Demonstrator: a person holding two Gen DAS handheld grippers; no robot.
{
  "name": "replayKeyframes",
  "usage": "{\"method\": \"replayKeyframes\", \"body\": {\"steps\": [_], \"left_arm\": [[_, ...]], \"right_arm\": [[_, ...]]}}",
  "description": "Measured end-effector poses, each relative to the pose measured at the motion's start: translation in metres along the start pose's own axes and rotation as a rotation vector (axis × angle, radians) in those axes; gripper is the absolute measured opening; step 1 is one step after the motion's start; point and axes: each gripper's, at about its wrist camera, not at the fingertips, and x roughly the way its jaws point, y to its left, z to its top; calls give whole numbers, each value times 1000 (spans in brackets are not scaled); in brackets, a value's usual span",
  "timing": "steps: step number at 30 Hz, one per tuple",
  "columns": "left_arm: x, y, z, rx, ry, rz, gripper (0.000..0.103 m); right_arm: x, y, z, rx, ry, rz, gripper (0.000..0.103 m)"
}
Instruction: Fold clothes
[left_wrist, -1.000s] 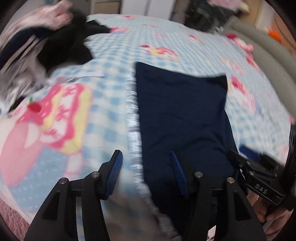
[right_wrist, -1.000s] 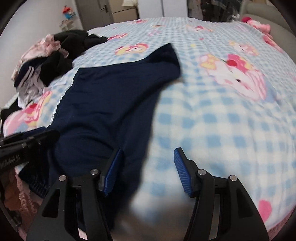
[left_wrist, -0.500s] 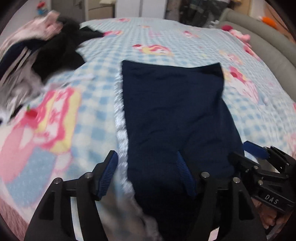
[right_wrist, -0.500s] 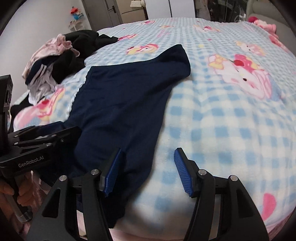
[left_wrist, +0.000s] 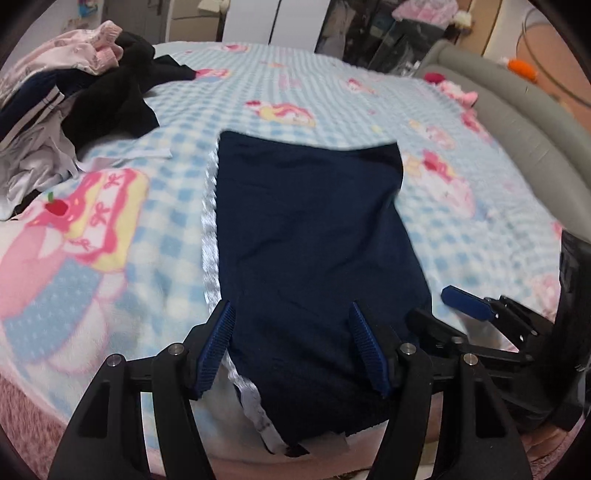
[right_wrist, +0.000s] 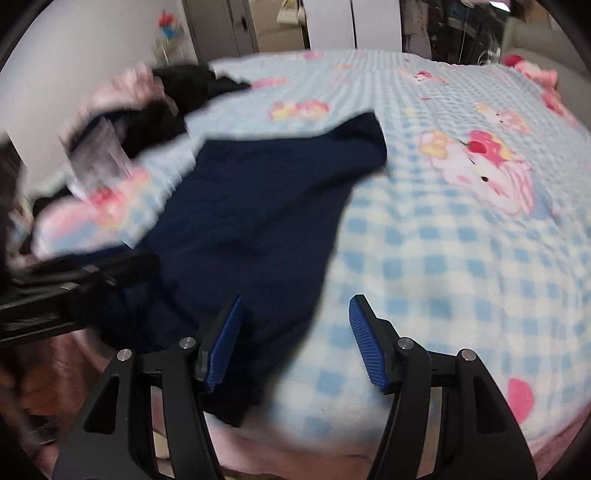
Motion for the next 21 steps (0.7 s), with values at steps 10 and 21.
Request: {"method": "replayKeyframes", "body": {"steps": [10,21], "left_arm": [[-13,49,-7,-234,-6,-63,67],[-7,34,-16,-180,59,-60,68]], "right_arm": [[-18,-49,-11,180,-22,65,60],[-6,-15,-17,55,53,19,62]]}}
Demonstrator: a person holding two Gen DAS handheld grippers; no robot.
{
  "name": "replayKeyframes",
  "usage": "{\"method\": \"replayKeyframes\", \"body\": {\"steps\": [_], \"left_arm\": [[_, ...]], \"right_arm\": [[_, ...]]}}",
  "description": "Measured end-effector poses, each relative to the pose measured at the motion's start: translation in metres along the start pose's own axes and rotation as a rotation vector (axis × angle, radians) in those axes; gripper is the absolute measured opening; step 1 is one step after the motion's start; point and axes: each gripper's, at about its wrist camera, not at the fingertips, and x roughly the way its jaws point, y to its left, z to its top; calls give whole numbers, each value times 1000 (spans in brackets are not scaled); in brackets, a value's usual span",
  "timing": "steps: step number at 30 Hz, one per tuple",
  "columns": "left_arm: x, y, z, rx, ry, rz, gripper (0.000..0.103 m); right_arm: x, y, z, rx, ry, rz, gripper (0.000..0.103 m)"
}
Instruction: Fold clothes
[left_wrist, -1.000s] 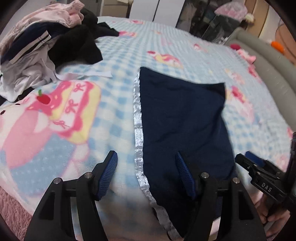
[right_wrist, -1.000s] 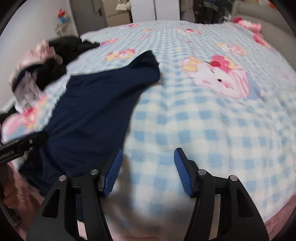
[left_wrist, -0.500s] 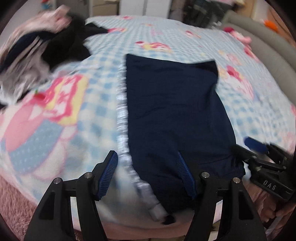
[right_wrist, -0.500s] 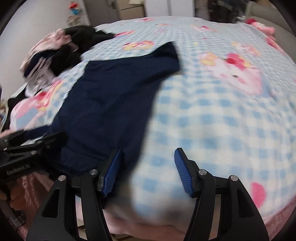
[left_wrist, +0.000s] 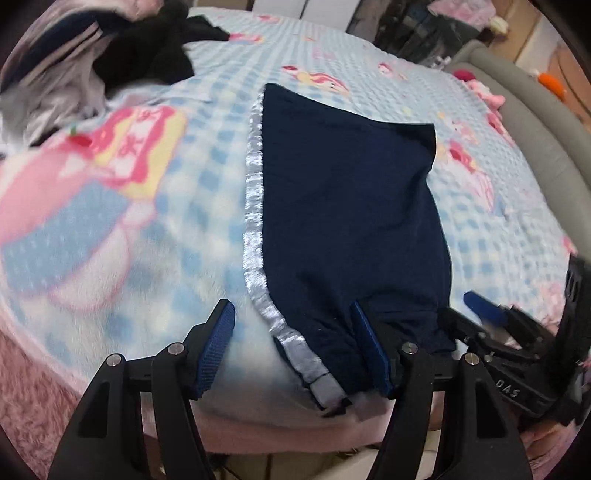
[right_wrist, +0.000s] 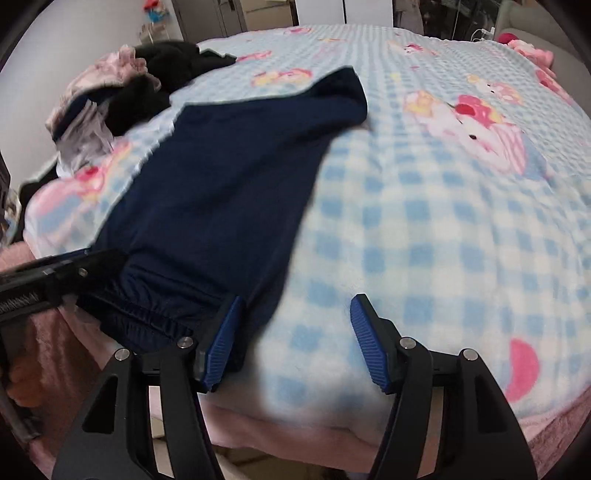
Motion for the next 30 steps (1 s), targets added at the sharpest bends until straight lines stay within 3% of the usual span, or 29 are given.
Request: {"method": "replayKeyframes", "body": {"steps": [5,8,10,12,15,20,24,28,30], "left_arm": [[-20,15,3,-72,-70,-35,67],[-12,22,2,-99,-35,-44,65],[-3,15,-1,-61,0,15,62],[-1,12,-3,-26,10,55,62],[-12,22,6,-61,-26,45,62],[-16,35,47,-92,-82,-16,60],[4,8,88,80,-109,18,60],[48,-5,113,179,-24,3,60],[64,-9,111,221,-4,43,60]], "right_arm": [[-11,-12,-3,36,-25,30,61],[-18,-16,-2,76,-66,98,61],[-18,-12,0,66,-79,123,62],[-11,-3,-4,23,-32,56,62],[-7,-2,-11,-5,-4,-7,61],[-23,-10,3,28,-54,50,61],[-15,-5,47,-21,-86,12,61],[15,-5,90,-33,-65,-4,61],[40,-7,103,-19,-15,4,61]]}}
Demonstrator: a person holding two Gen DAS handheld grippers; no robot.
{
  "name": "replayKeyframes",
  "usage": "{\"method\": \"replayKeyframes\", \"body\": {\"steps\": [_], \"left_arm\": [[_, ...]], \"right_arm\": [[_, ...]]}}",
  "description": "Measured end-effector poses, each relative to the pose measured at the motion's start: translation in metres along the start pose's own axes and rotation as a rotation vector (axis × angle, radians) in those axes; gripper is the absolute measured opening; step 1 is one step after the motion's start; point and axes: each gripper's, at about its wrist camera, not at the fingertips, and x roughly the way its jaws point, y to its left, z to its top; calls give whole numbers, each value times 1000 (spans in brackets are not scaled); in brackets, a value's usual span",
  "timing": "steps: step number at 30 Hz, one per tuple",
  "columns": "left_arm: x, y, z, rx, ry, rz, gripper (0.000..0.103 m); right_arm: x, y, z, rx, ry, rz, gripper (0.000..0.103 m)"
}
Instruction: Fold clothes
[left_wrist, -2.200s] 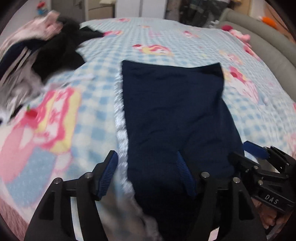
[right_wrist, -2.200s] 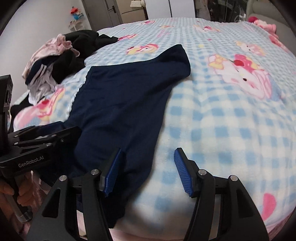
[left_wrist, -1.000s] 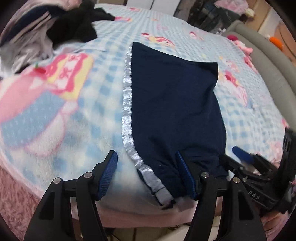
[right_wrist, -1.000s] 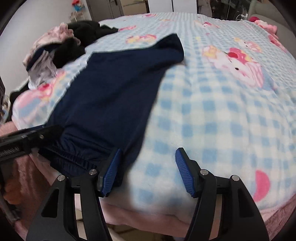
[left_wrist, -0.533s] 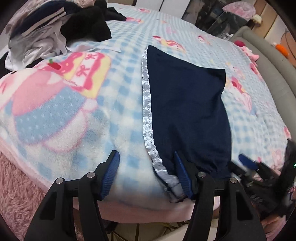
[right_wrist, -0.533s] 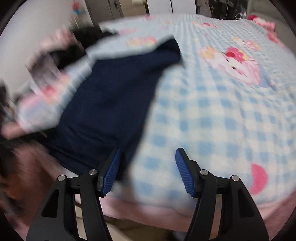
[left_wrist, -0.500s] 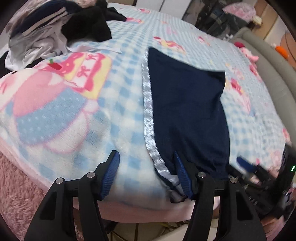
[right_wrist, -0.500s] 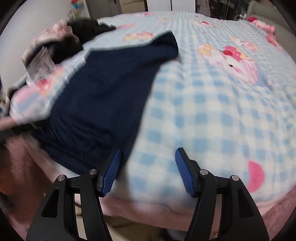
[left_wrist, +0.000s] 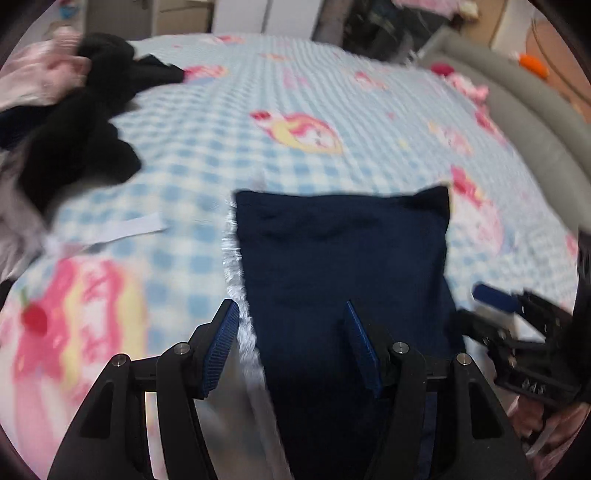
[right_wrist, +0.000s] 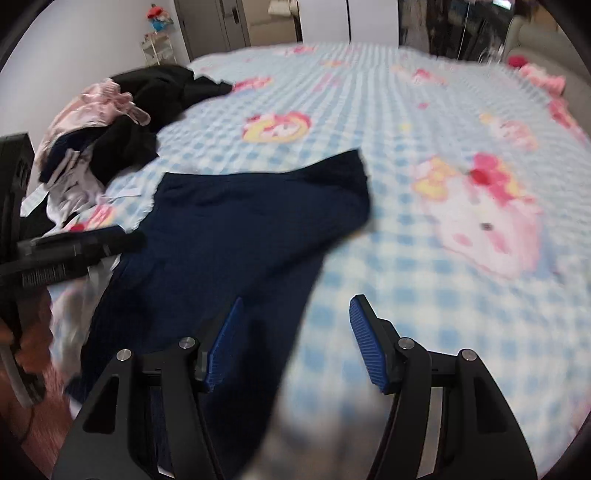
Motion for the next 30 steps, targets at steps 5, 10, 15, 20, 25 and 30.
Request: {"method": "replayKeyframes", "body": {"steps": [5,10,15,20,25,30], "left_arm": [[14,10,0,3,-4,127,60],[6,35,5,-72,-64,70,60],[15,21,4,5,-31,13,59],[16,34,8,-63,-33,19,59],[11,56,13,-152,-55,-63,59],[16,53,11,-133,-44,-60,59]], "right_arm": [[23,-14,-3,38,32,-63,61],[2,-42,-3,159,-25,-45,61],[6,-22,19,67,-60,-12,63],[38,-25,30,50,26,-155,61],[14,-60,35,169,-55,-222,61],[21,-38,56,25,-29,-145,63]]}}
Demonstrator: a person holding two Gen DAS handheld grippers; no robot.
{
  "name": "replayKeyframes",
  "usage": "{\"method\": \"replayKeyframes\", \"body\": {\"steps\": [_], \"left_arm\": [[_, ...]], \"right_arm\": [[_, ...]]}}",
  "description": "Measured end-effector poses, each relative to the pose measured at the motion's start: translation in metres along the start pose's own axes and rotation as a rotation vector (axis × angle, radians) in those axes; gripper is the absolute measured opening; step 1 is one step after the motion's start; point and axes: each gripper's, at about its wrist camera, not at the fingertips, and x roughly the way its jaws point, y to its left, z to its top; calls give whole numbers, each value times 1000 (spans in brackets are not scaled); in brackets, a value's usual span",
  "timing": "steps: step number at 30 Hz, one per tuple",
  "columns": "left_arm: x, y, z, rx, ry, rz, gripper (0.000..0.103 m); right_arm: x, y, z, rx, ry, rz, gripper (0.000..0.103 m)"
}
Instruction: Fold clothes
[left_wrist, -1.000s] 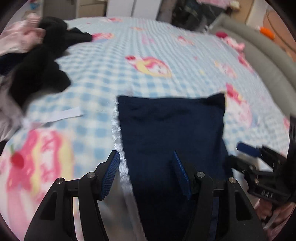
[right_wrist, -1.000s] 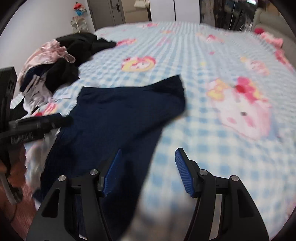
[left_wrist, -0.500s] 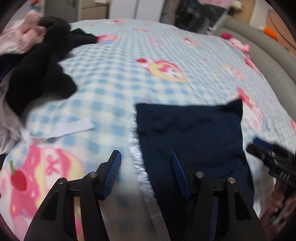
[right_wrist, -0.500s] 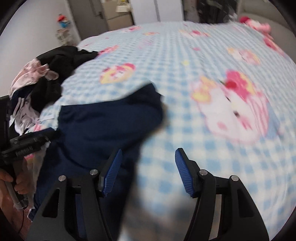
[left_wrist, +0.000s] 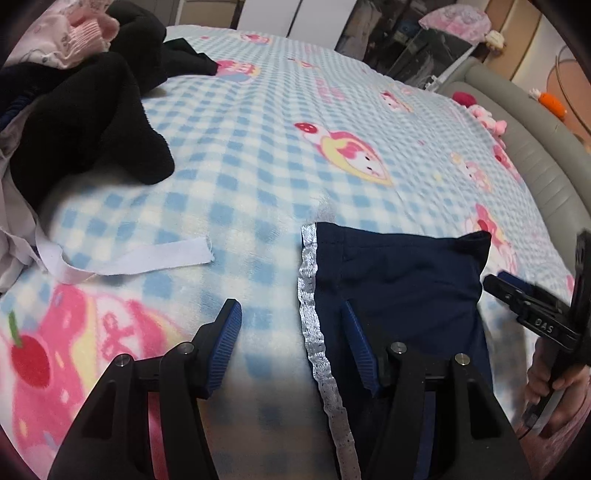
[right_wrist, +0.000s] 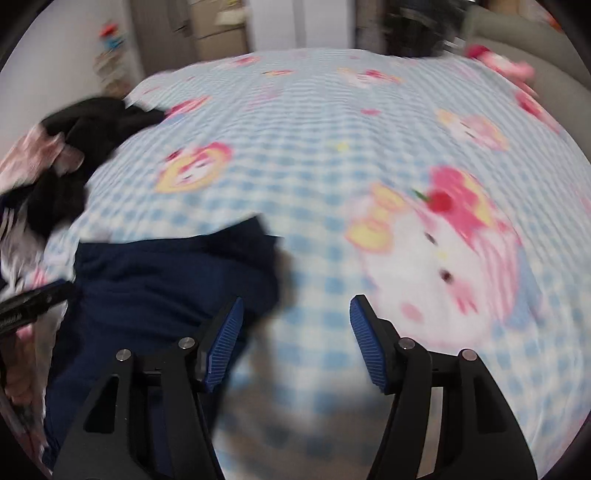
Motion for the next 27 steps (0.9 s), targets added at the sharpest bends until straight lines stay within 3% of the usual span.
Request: {"method": "replayKeyframes", "body": {"steps": [2,6,10,12,16,19,22,24,27], "left_arm": [[4,-1,-1,8,11,17,59],[7,4,3,-16,9,28,59],[-10,9,7,-60,-101,-39,59],[-10,7,8,-55,-101,-69,59],[13,-5,3,25,-22,87,59],[-1,6,8,-67,-68,95,59],[-27,14,9,-108,-126,50,58],[-39,16,5,-125,-132,3,58],[-47,9,-8,-120,-91,-46,58]], "right_arm": [[18,7,7,-43,44,-45,62],[36,-15,24,99,56,-26,62],[16,-23,30,144,-20,-14,62],[4,-17,29,118,-59,10,62],[6,14,22,-19,-15,66,63],[28,30,16,-75,64,-27,62],[20,30,15,-40,38,-58,63],[-7,29,11,-10,-31,-19,63],[-38,39,-11,-16,-48,63,63]]}}
